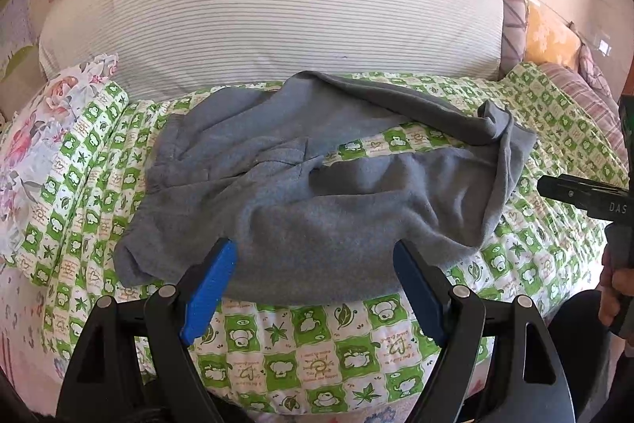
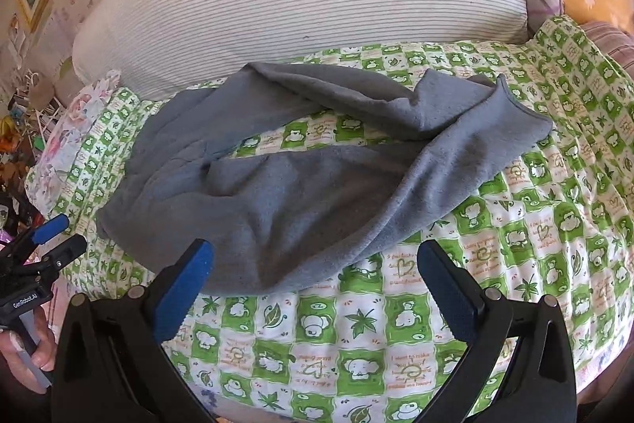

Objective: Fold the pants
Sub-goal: 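Move both grippers over the grey sweatpants toward the waistband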

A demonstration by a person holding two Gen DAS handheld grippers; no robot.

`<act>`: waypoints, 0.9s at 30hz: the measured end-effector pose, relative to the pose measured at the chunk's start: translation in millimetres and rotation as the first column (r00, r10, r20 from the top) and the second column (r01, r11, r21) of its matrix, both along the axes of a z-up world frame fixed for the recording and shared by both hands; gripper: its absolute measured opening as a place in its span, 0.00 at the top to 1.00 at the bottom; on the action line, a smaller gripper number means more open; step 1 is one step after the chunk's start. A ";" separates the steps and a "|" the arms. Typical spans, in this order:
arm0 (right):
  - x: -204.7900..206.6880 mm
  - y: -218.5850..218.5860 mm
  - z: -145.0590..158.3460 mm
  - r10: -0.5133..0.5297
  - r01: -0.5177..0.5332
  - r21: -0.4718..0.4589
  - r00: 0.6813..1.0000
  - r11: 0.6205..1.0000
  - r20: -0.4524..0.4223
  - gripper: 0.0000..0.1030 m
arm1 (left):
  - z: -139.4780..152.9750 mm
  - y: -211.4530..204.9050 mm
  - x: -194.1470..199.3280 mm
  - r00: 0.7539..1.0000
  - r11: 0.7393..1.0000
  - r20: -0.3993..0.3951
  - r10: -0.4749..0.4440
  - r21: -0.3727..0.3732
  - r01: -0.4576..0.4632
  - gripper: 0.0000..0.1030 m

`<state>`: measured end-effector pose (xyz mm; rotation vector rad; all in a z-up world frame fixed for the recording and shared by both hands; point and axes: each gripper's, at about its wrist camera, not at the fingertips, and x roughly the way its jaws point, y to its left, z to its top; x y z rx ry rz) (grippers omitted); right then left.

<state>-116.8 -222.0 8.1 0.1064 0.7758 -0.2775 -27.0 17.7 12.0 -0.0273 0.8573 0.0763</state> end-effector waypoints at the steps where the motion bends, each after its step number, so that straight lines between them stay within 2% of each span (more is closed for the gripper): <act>1: 0.4 0.2 0.2 0.000 0.000 -0.001 1.000 1.000 -0.001 0.00 | -0.2 0.0 -0.1 1.000 1.000 0.000 0.000 0.000 0.000 0.20; 12: 2.5 -2.9 -3.8 0.006 -0.006 0.016 1.000 1.000 -0.015 0.00 | -2.0 -2.1 -0.4 1.000 1.000 -0.004 -0.004 -0.011 0.004 0.20; 18: 7.2 2.1 -5.2 0.079 -0.079 0.029 0.997 0.996 0.001 0.00 | -8.2 -1.7 3.5 1.000 1.000 -0.020 -0.009 -0.022 0.009 0.20; 27: 19.3 1.6 -10.0 0.097 -0.097 0.025 0.995 0.995 -0.017 0.00 | -11.7 -1.0 8.9 0.999 1.000 -0.035 -0.006 -0.025 0.005 0.20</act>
